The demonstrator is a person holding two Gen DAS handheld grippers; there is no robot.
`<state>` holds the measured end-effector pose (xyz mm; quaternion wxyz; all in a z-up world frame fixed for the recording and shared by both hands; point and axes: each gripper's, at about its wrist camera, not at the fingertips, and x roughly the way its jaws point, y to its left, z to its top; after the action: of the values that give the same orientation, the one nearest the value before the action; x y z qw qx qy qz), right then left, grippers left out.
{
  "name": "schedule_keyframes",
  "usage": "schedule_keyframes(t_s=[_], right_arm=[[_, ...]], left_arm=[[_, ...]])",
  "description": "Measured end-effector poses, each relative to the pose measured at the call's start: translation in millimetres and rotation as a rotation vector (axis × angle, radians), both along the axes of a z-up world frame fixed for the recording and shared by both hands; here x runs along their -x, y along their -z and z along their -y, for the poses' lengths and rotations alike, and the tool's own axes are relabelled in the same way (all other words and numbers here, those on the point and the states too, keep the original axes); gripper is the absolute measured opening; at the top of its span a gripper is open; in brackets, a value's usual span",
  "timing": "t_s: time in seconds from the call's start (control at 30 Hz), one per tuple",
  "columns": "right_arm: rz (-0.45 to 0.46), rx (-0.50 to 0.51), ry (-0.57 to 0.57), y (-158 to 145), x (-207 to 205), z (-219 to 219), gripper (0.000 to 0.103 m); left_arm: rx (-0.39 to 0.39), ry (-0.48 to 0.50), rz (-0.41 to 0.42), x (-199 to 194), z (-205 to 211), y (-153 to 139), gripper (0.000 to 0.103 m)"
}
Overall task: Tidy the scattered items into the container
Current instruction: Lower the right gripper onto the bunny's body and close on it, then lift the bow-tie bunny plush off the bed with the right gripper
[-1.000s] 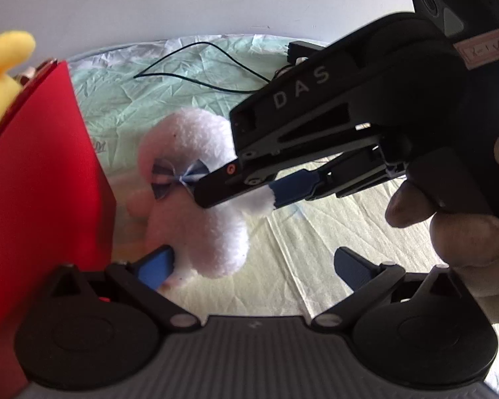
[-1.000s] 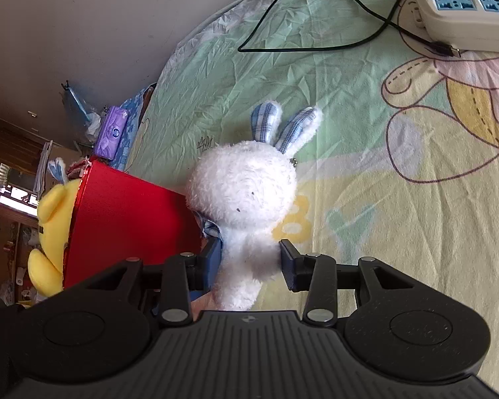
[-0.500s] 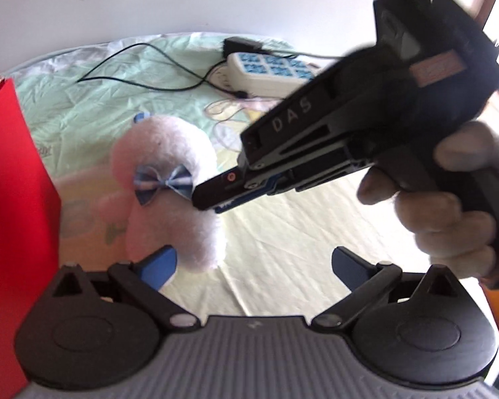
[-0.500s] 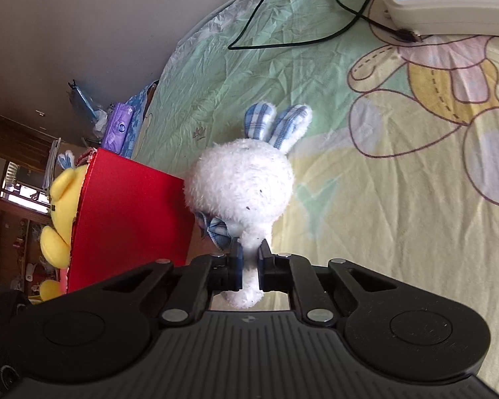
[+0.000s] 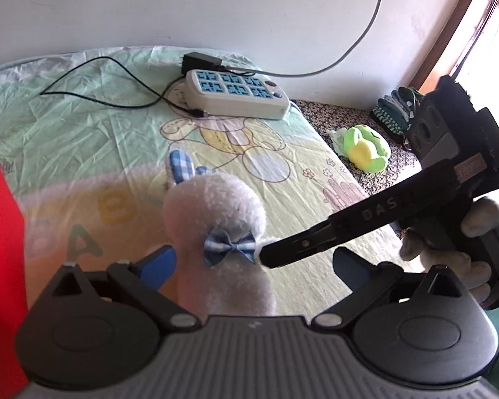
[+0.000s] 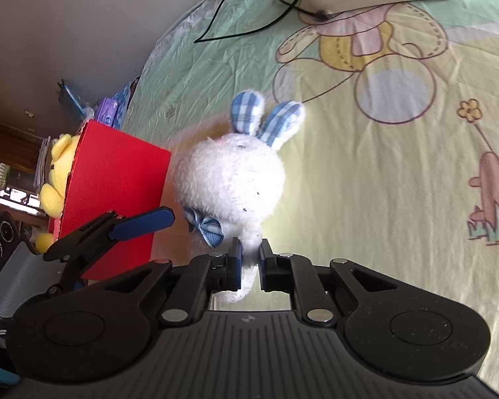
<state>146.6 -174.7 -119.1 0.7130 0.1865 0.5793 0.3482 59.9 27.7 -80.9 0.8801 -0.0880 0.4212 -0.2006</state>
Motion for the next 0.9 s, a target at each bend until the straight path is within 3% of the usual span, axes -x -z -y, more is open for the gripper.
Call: schedule_keyframes(t_s=[0.13, 0.3, 0.5, 0.67, 0.9], right_arm=[[0.044, -0.058, 0.067, -11, 1, 16, 0.034], [0.079, -0.11, 0.043, -14, -8, 0, 0.056], [0.025, -0.147, 0.024, 4, -26, -16, 0.059], [-0.024, -0.159, 0.011, 16, -33, -25, 0.068], [-0.024, -0.187, 0.017, 17, -31, -22, 0.056]], left_arm=[[0.021, -0.023, -0.044, -10, -1, 11, 0.1], [0.055, -0.108, -0.032, -11, -22, 7, 0.099], [0.064, -0.108, -0.079, -28, -26, 23, 0.098], [0.085, -0.136, -0.102, -36, -24, 34, 0.088], [0.001, -0.127, -0.1, -36, -16, 32, 0.078]])
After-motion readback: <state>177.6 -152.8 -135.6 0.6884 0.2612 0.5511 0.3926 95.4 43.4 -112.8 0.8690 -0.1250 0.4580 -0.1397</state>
